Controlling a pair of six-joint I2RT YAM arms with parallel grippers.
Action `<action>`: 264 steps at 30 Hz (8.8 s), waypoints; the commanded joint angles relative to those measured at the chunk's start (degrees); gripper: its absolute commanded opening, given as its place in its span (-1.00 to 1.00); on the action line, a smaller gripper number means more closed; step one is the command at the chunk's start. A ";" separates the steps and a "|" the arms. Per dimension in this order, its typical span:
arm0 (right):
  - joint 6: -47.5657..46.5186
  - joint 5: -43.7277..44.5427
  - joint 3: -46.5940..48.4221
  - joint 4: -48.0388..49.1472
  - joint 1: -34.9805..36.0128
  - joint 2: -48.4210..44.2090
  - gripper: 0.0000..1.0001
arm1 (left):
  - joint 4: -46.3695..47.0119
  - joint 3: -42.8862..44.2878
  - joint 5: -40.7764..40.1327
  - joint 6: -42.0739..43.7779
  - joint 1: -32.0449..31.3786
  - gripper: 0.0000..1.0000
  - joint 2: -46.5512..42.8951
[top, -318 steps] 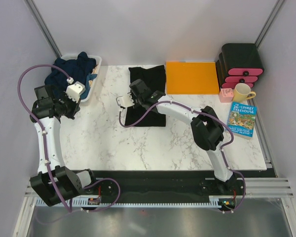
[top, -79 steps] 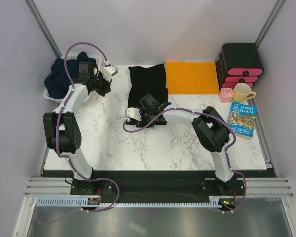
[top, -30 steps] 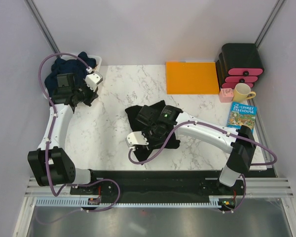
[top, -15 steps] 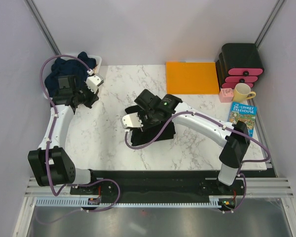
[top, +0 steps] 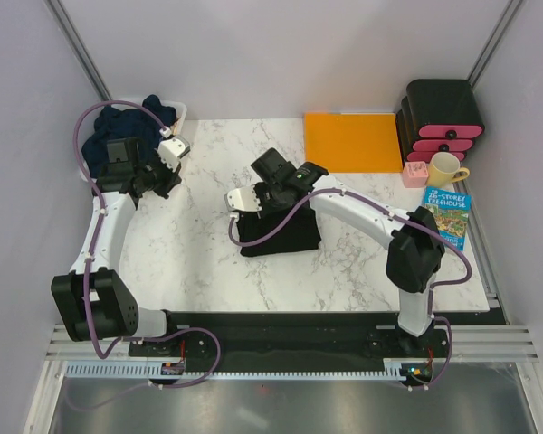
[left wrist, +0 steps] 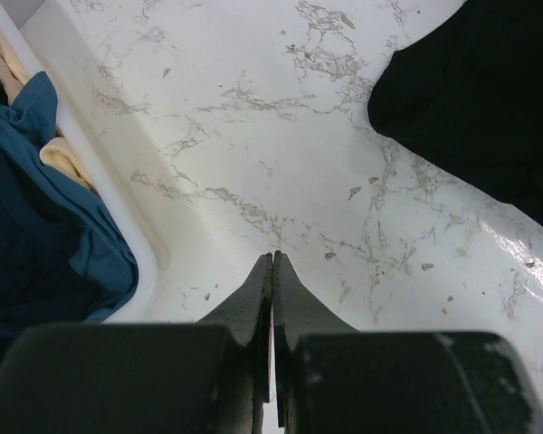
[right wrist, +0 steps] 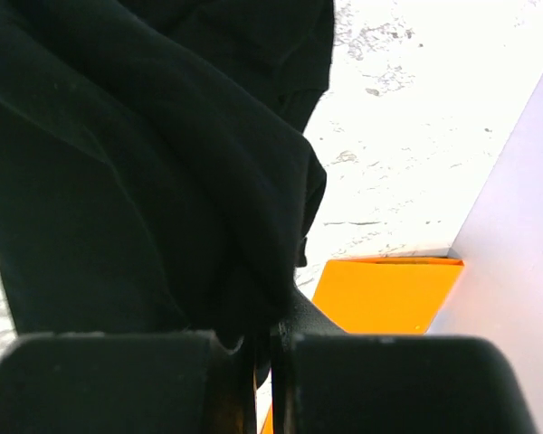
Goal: Fold and stack the t-shirts
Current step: Fold the tshirt, then neatly place the folded tshirt to the corner
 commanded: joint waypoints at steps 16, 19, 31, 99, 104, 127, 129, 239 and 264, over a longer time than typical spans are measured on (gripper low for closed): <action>-1.09 -0.14 -1.95 14.66 -1.58 7.07 -0.04 | 0.42 3.69 1.29 -0.96 0.27 -0.96 4.27; -0.56 2.23 -3.26 17.21 -1.75 7.59 0.26 | 0.24 4.04 1.47 -0.44 0.18 -0.96 4.80; 1.99 6.45 -1.69 21.00 -3.94 7.42 0.31 | -2.81 6.50 4.97 3.16 0.18 -0.96 8.05; 25.46 -38.56 21.62 -3.70 -26.36 20.53 -1.00 | -32.45 29.97 14.21 14.59 -16.26 0.99 37.23; 24.58 -36.18 17.66 -2.91 -26.36 14.82 -1.00 | -32.45 30.14 14.83 14.68 -16.35 0.99 37.41; 23.96 -24.85 6.32 5.44 -26.98 13.31 -1.00 | -31.84 41.83 9.82 17.41 -16.61 0.99 49.36; 24.22 -24.32 5.35 6.32 -27.07 13.40 -1.00 | -31.84 42.62 9.91 17.15 -16.61 0.99 49.89; 19.12 4.95 -24.00 9.83 -26.36 -16.74 0.39 | 4.82 -14.94 -14.82 27.34 -41.92 0.74 -5.05; 24.66 9.00 -16.98 12.91 -46.14 -16.49 0.40 | 1.47 3.41 -8.02 16.01 -49.13 0.84 21.04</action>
